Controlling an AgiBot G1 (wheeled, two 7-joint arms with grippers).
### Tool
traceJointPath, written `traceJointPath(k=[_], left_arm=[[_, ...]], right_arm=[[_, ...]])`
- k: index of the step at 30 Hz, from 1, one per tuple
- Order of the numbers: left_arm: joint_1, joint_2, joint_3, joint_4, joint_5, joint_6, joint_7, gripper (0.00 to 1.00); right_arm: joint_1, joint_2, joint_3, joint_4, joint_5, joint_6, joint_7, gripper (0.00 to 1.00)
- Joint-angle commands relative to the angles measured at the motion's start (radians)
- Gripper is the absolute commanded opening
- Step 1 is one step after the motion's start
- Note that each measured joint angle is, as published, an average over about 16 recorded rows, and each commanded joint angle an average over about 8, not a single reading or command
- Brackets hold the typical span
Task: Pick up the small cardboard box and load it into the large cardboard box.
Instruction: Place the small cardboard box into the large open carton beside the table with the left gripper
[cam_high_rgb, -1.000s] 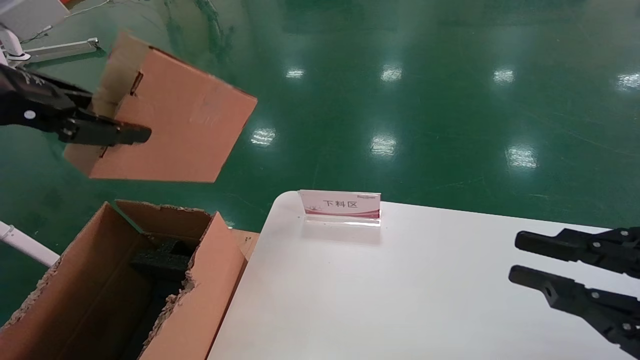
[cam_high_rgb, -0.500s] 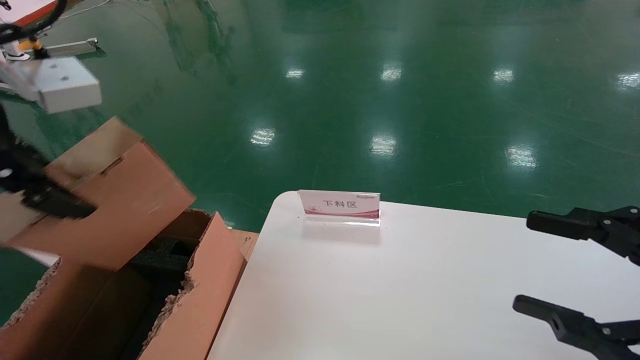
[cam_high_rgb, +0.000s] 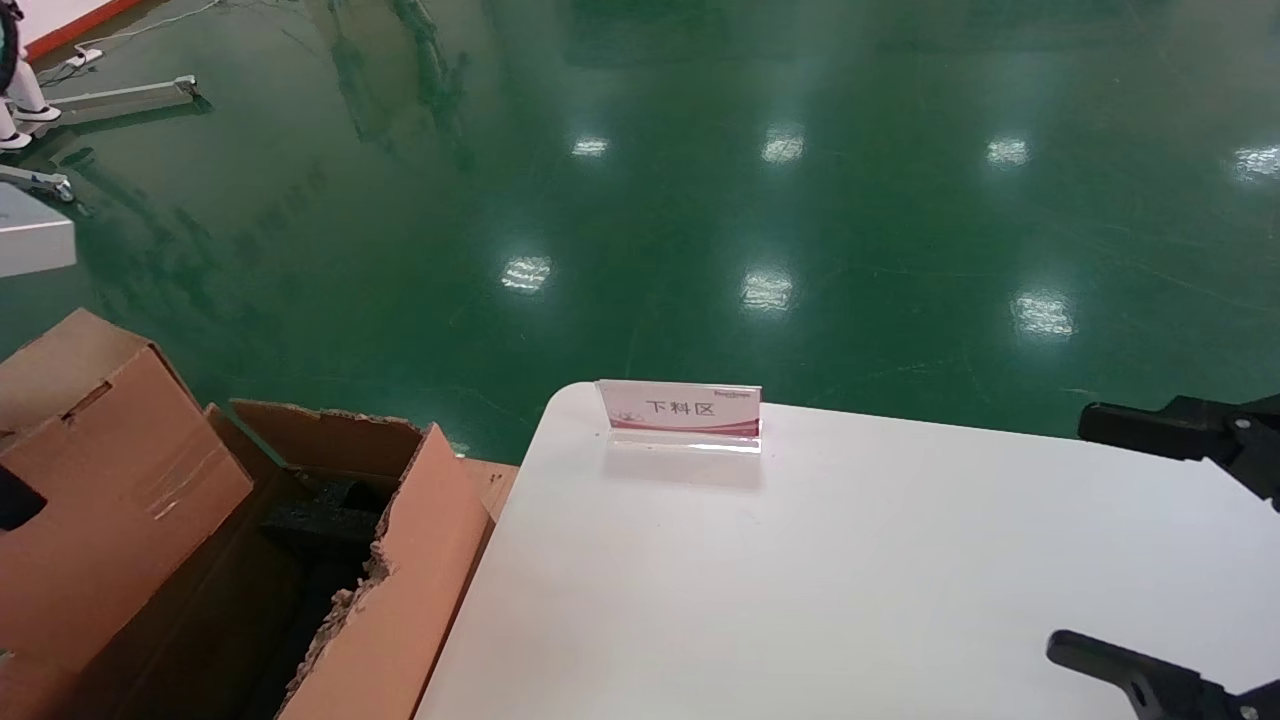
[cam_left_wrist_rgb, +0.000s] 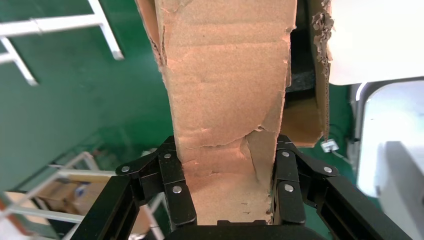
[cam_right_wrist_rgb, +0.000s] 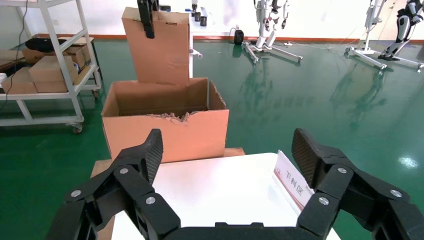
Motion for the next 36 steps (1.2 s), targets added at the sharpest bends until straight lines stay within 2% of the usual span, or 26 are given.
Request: traceJointPath(k=[1, 20, 36], left_arm=[[-0.004, -0.009, 0.02, 0.02, -0.007, 0.0, -0.001, 0.0], [0.01, -0.249, 0.082, 0.193, 0.028, -0.035, 0.094, 0.0], [0.101, -0.352, 0.085, 0.225, 0.032, -0.113, 0.16, 0.0]], right_arm=[[0.0, 0.0, 0.0, 0.0, 0.0, 0.0, 0.0, 1.0], [0.0, 0.0, 0.0, 0.0, 0.0, 0.0, 0.0, 1.0], [0.0, 0.0, 0.0, 0.0, 0.0, 0.0, 0.0, 1.0]])
